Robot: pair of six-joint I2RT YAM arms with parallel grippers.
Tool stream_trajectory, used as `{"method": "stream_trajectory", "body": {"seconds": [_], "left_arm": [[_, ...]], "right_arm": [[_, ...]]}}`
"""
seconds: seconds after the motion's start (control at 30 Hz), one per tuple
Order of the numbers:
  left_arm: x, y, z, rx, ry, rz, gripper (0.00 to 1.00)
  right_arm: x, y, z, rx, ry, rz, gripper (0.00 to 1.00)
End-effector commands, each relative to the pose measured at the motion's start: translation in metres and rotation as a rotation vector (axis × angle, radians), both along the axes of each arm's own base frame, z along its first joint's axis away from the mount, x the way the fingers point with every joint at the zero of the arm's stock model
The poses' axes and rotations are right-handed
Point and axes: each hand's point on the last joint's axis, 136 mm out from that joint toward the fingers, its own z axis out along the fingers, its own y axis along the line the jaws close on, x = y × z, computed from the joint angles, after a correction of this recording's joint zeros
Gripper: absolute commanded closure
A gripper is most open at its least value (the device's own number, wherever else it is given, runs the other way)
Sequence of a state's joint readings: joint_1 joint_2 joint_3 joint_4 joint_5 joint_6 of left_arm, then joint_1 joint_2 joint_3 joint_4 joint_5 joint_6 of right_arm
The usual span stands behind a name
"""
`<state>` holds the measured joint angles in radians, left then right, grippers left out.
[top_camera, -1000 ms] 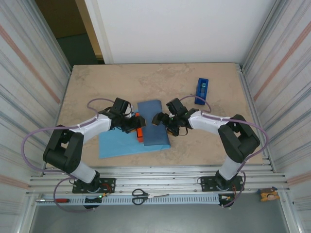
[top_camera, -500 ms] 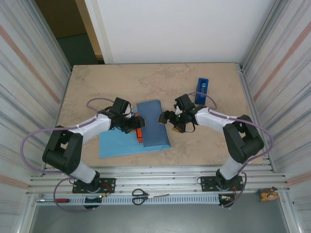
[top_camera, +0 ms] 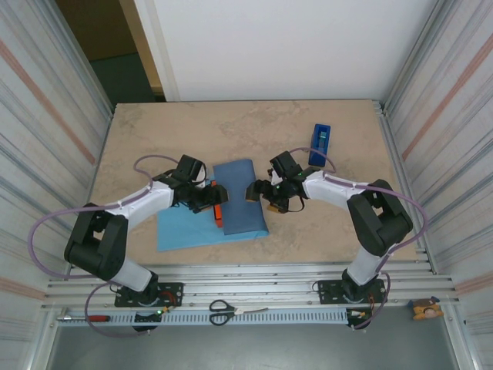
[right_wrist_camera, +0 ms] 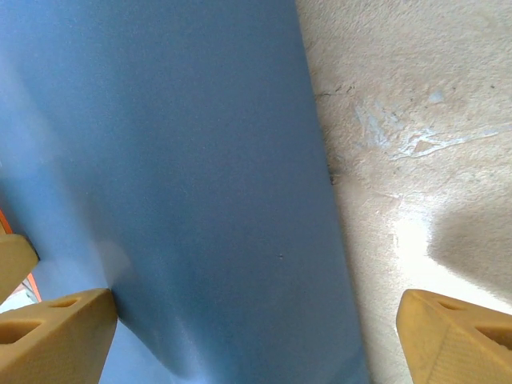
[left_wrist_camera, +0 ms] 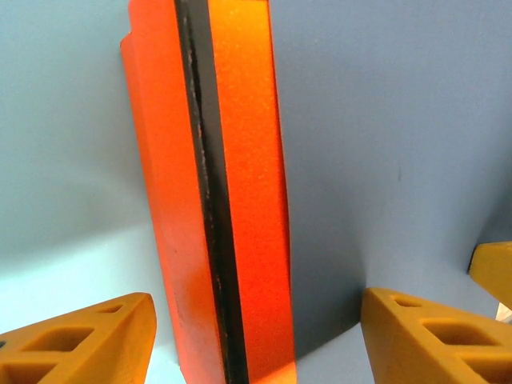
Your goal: Wrap the gift box in paper
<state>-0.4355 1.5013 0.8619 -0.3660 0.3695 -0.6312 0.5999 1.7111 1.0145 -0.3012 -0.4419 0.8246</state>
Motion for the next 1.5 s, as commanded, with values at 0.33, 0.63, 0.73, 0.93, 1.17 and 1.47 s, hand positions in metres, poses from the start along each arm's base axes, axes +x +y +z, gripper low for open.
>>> {"method": "stream_trajectory", "body": {"seconds": [0.33,0.63,0.73,0.93,1.17,1.47], "left_arm": [[-0.001,0.003,-0.009,-0.005,0.007,-0.003,0.3],[-0.007,0.007,-0.015,-0.003,0.017,0.023,0.47],[-0.008,0.007,-0.016,-0.011,0.02,0.03,0.49],[-0.015,0.016,-0.026,0.027,0.049,0.062,0.51],[-0.016,0.018,-0.028,0.047,0.05,0.046,0.52],[-0.014,0.014,-0.028,0.034,0.059,0.041,0.54]], "right_arm": [[-0.01,-0.003,-0.016,-0.075,0.044,0.028,0.11],[-0.008,0.003,-0.01,-0.051,0.049,0.007,0.09],[-0.006,0.004,-0.009,-0.042,0.047,-0.007,0.09],[-0.003,0.006,0.002,-0.026,0.014,-0.002,0.08],[0.024,-0.007,0.039,0.029,-0.112,0.006,0.03],[0.056,-0.003,0.038,0.035,-0.099,0.018,0.08]]}}
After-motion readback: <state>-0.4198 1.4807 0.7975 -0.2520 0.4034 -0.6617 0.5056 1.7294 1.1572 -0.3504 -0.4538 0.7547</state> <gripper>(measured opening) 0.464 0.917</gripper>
